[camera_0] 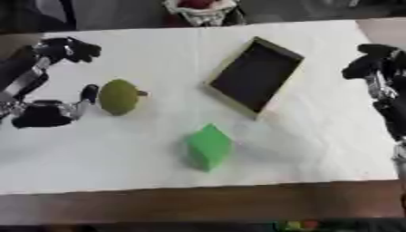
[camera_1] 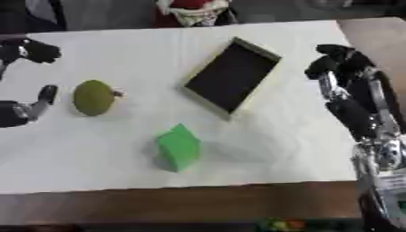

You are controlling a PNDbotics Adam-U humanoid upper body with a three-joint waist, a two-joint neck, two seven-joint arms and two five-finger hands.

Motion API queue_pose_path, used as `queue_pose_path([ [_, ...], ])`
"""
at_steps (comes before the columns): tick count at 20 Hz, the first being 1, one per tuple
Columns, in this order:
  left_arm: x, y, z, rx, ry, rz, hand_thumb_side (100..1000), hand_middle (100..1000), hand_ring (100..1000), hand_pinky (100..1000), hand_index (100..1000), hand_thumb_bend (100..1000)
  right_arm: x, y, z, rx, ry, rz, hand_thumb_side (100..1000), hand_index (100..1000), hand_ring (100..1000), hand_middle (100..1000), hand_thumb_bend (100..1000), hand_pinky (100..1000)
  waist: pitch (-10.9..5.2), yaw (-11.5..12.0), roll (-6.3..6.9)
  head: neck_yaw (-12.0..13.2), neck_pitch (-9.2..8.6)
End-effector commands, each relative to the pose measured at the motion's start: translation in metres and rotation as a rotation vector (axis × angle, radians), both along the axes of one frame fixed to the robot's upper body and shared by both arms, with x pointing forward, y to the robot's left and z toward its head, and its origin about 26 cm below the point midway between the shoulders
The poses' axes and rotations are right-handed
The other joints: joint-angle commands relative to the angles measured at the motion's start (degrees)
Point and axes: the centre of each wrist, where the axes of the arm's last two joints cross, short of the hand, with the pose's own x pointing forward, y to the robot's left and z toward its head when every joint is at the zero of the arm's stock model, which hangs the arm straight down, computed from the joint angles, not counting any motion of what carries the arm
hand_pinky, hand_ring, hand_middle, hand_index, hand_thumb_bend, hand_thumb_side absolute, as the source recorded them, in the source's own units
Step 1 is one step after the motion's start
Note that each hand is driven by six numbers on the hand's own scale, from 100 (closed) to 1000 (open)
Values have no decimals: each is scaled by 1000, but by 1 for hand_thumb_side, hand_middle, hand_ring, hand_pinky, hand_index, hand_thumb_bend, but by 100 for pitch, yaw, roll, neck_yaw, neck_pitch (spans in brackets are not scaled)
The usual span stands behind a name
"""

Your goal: Pick up objects on the table and place them in the box.

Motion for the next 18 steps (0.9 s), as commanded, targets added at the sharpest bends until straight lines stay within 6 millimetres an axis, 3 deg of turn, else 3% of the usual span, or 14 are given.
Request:
queue_pose_path([
  [1, 1, 7, 15, 78, -24, 26, 206, 767, 767, 772, 901, 179, 0, -3, 9, -19, -30, -1, 503, 755, 606, 546, 100, 641, -98, 0, 1, -21, 27],
  [9, 10, 16, 18, 197, 6, 100, 212, 781, 771, 783, 913, 283, 0, -3, 9, -22, -29, 1, 502, 755, 606, 546, 100, 642, -100, -10, -12, -17, 27],
  [17, 32, 28, 15, 320, 77, 166, 326, 791, 774, 792, 923, 390, 1, -3, 8, -23, -24, 3, 502, 754, 605, 545, 100, 642, -101, -62, -20, -10, 27],
  [18, 35, 30, 14, 339, 88, 173, 394, 797, 778, 799, 928, 461, 1, -3, 7, -23, -22, 4, 503, 754, 605, 545, 100, 642, -101, -70, -18, -7, 27],
])
